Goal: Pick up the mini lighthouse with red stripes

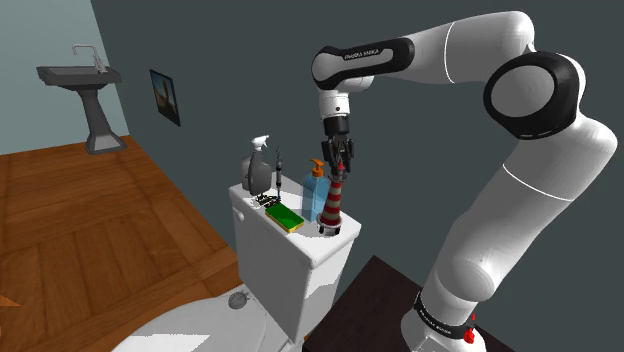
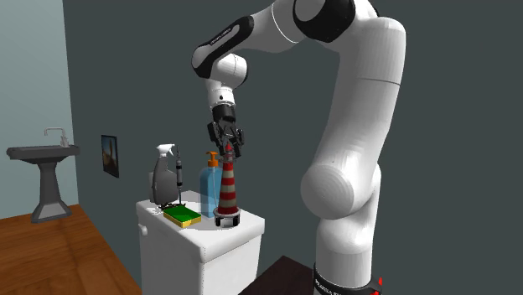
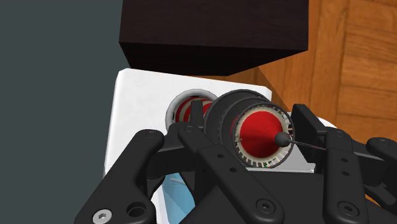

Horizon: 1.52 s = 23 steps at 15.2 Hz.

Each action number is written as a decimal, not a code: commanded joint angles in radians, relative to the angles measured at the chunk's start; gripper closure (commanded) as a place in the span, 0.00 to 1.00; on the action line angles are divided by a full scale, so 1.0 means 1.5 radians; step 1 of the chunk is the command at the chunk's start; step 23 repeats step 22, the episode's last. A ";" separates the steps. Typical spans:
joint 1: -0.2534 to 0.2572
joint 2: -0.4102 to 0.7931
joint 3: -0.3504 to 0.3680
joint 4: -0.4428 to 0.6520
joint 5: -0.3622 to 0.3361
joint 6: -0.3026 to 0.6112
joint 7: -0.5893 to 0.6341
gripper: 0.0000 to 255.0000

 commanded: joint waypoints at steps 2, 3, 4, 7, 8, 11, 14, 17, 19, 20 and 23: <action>0.000 0.001 0.000 -0.001 0.000 0.000 0.000 1.00; 0.000 0.000 0.000 -0.001 0.000 0.000 0.000 1.00; 0.000 0.000 0.000 -0.001 0.000 0.000 0.000 1.00; 0.000 -0.003 0.000 0.013 0.000 -0.018 0.001 1.00; 0.000 -0.003 0.000 0.022 0.000 -0.026 0.002 1.00; 0.000 -0.004 0.000 0.048 0.000 -0.053 0.005 1.00; 0.000 -0.002 0.000 0.076 0.001 -0.080 0.008 1.00; 0.001 0.000 0.000 0.106 0.003 -0.107 0.010 1.00; 0.001 0.002 0.000 0.126 0.003 -0.125 0.011 1.00; 0.001 0.004 0.000 0.137 0.004 -0.134 0.012 1.00; 0.001 0.004 0.000 0.138 0.004 -0.135 0.012 1.00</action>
